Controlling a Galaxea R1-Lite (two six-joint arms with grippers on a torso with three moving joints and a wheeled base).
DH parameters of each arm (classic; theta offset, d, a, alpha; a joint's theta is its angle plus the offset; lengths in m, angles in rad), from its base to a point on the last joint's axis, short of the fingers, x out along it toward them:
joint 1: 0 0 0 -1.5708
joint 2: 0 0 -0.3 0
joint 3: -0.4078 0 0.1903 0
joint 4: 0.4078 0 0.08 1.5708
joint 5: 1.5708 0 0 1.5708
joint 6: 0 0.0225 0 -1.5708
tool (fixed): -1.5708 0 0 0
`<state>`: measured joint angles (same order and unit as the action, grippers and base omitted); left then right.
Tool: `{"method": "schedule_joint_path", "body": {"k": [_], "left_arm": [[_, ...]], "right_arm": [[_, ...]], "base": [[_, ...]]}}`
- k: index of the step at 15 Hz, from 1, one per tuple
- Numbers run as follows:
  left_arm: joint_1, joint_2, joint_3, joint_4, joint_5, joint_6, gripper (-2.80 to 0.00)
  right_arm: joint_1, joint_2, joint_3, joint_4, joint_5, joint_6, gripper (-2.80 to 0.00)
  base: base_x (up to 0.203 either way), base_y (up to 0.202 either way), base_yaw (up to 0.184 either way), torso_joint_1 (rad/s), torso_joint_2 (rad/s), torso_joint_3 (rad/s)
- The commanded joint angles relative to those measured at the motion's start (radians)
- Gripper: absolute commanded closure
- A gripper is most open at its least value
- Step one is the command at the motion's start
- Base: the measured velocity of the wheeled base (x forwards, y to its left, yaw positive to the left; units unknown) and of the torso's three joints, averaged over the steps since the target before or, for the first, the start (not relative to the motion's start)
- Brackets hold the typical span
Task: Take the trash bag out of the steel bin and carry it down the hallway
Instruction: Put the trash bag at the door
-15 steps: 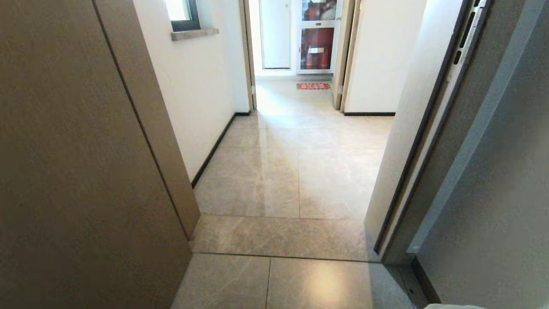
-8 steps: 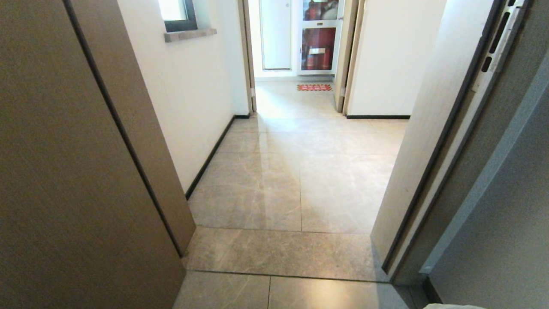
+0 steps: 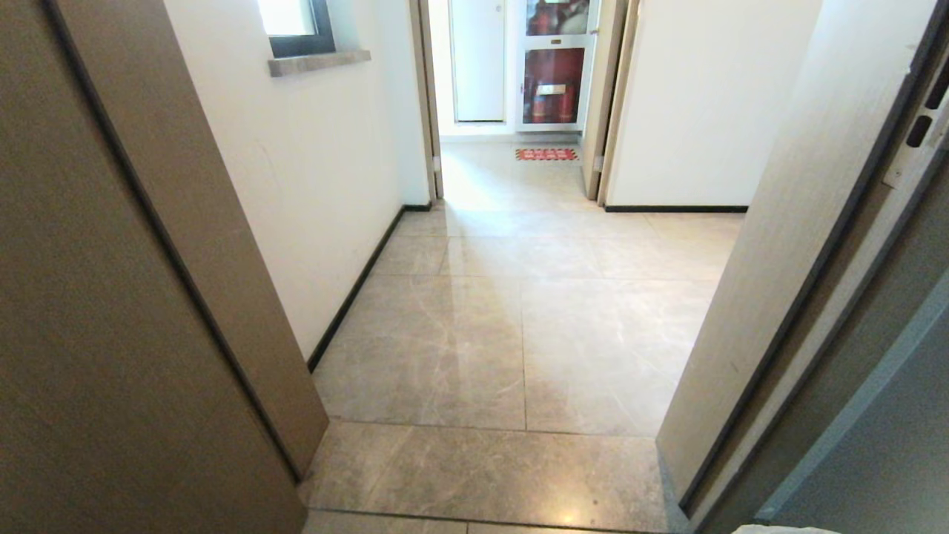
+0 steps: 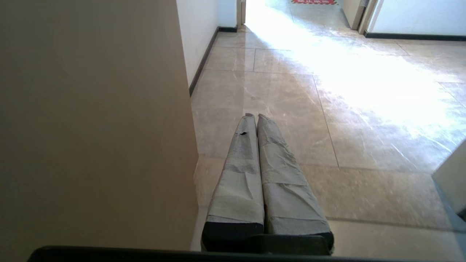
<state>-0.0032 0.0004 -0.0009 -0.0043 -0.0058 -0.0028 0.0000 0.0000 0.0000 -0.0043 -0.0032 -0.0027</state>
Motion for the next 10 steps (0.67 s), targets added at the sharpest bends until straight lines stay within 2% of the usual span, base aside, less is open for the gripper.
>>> {"method": "schedule_joint_path", "body": {"k": [1, 10], "left_arm": [[0.000, 0.000, 0.001, 0.000, 0.000, 0.000, 0.00], [0.000, 0.000, 0.000, 0.001, 0.000, 0.000, 0.00]], "right_arm": [[0.000, 0.002, 0.000, 0.000, 0.000, 0.000, 0.00], [0.000, 0.002, 0.000, 0.000, 0.000, 0.000, 0.00]], "base": [[0.191, 0.000, 0.002, 0.005, 0.00, 0.002], [0.193, 0.000, 0.001, 0.001, 0.00, 0.003]]}}
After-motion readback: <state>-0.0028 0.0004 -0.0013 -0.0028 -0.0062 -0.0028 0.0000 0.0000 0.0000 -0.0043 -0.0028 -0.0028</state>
